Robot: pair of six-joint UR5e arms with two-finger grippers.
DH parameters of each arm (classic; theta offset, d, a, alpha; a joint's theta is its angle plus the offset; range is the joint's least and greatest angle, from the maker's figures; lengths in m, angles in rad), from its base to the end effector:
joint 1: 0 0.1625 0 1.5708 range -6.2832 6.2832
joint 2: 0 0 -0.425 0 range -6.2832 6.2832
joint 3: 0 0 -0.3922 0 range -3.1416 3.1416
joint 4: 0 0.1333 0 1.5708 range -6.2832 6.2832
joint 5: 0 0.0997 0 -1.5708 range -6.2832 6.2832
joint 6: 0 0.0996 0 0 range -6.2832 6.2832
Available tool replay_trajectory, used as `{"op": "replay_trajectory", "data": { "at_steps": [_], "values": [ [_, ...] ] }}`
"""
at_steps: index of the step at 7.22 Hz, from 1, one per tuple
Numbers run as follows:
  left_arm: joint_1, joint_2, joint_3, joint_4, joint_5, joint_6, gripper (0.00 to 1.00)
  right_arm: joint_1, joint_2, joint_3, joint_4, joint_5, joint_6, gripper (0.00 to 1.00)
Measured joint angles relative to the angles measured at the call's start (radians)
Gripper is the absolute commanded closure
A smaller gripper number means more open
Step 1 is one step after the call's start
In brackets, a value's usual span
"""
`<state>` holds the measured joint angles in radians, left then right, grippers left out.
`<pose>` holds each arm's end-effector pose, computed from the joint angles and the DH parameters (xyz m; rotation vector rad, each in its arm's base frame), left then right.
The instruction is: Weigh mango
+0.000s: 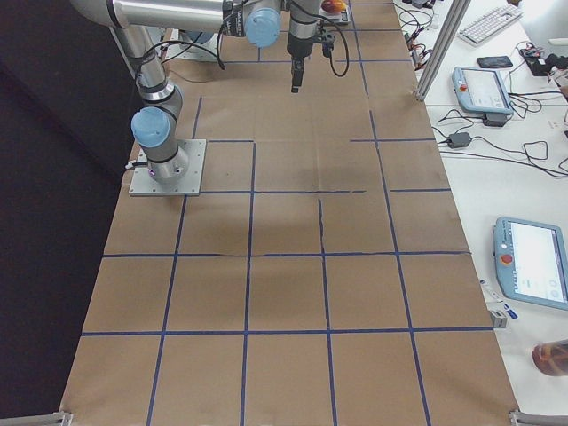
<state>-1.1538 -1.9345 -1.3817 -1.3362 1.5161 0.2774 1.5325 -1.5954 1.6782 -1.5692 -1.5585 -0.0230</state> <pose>0.1335 -0.6440 0.3983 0.2142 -3.1010 0.1166 0.1164 -0.4762 0.4473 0.0247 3.1239 0.1313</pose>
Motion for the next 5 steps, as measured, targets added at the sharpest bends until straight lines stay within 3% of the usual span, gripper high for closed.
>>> {"op": "replay_trajectory", "data": {
  "at_steps": [5],
  "values": [
    [-0.392,0.178,-0.026,-0.197,0.001,-0.440,0.00,0.000,0.000,0.000,0.000,0.000,0.000,0.00]
  ]
}}
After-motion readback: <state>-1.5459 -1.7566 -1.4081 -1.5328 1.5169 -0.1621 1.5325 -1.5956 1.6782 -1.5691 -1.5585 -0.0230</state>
